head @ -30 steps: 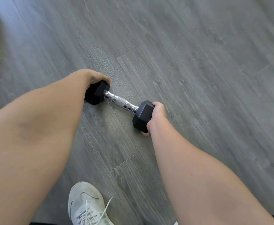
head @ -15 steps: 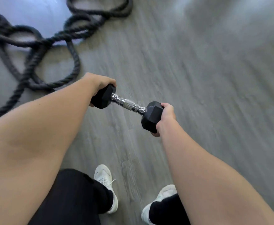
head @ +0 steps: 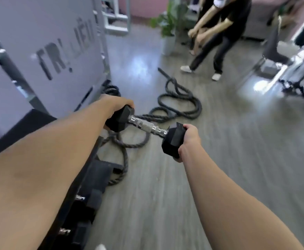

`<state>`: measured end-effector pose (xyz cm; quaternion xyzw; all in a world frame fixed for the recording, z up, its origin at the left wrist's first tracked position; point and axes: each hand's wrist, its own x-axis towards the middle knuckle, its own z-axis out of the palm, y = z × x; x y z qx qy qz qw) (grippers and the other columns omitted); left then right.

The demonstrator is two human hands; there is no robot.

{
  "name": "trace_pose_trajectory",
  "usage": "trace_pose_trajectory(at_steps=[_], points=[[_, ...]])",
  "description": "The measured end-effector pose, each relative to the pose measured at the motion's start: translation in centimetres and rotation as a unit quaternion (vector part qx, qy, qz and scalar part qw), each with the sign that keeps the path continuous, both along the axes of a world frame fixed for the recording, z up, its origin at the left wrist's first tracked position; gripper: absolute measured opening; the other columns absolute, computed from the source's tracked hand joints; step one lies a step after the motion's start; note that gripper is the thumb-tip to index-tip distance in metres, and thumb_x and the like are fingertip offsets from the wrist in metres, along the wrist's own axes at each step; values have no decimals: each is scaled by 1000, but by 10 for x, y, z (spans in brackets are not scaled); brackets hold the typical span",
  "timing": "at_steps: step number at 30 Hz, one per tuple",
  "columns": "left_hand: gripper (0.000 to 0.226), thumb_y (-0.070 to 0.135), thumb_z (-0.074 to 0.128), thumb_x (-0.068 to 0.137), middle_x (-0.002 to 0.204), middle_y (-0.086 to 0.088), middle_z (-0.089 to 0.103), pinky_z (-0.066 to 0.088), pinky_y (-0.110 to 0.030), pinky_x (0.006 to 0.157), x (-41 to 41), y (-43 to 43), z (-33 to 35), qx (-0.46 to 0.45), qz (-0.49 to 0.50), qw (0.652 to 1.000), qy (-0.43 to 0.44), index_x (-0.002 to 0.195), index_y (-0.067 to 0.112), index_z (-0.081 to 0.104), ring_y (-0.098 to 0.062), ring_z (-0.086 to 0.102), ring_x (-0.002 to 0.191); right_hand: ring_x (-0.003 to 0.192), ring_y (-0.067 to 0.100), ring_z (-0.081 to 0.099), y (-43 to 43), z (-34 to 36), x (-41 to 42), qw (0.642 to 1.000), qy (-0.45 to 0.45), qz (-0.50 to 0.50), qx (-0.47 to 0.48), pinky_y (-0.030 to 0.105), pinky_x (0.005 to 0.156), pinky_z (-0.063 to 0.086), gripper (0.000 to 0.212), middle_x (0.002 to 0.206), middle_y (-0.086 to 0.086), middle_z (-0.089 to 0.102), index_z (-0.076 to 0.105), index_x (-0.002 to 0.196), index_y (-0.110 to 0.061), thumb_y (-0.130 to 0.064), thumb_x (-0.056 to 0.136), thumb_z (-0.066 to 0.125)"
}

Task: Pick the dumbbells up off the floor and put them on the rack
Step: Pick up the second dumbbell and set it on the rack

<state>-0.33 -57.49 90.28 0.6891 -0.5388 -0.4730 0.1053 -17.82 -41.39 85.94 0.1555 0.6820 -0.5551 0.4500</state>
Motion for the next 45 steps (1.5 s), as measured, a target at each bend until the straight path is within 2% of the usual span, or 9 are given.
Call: trace_pose_trajectory(at_steps=[8,11,17,20,30,32,36,40,45], points=[[83,43,86,18,87,-11,68,51,-61,50,234,-42,-14,-22,186,982,-12,93,17,64,-37,67,64,78,27,72,-104,-8,187,991,-11,130,-31,32,54,51,38,92,2,76,70,97,-21,-38,64,75],[82,48,82,17,91,-11,62,51,-62,49,320,-37,-41,0,241,970,-36,89,17,58,-38,63,73,77,29,70,-128,-35,266,984,-18,176,-15,43,67,60,38,90,5,73,68,93,-17,-36,62,78],[86,50,81,20,104,-12,47,50,-60,42,448,-9,-103,51,337,935,-97,92,10,55,-35,51,70,75,30,70,-141,-109,386,954,-71,285,57,38,58,55,44,93,4,72,67,95,-18,-42,60,78],[88,53,80,18,89,-10,44,50,-58,40,487,5,-139,83,362,919,-131,89,11,51,-33,50,67,75,30,69,-136,-146,421,937,-94,323,98,35,53,51,42,93,4,69,65,95,-19,-44,63,77],[65,50,84,37,77,-10,51,54,-40,43,502,28,-214,141,353,911,-163,75,9,49,-30,53,61,83,33,67,-122,-233,446,918,-48,351,180,44,71,60,32,93,7,65,62,93,-14,-34,69,70],[65,47,87,47,80,-9,47,50,-36,41,499,22,-215,144,336,913,-181,81,6,49,-31,51,60,82,31,65,-119,-237,446,920,-26,345,185,37,63,56,28,91,6,62,61,95,-12,-29,73,64],[67,47,85,55,99,-13,56,44,-33,45,492,22,-217,135,332,914,-189,99,5,56,-28,51,65,87,34,67,-116,-237,443,918,-17,355,175,40,75,59,33,99,10,67,65,102,-7,-25,75,60],[78,54,82,63,119,-16,61,49,-39,62,479,32,-223,128,352,911,-176,119,6,57,-36,61,95,75,27,60,-116,-231,440,919,5,361,160,33,64,49,27,90,6,65,64,96,-7,-25,77,58],[76,57,74,72,126,-15,60,44,-37,71,455,48,-232,120,333,920,-170,125,6,54,-35,60,108,74,28,57,-108,-223,430,907,128,377,135,31,66,43,20,85,5,63,62,87,-8,-25,78,56]])
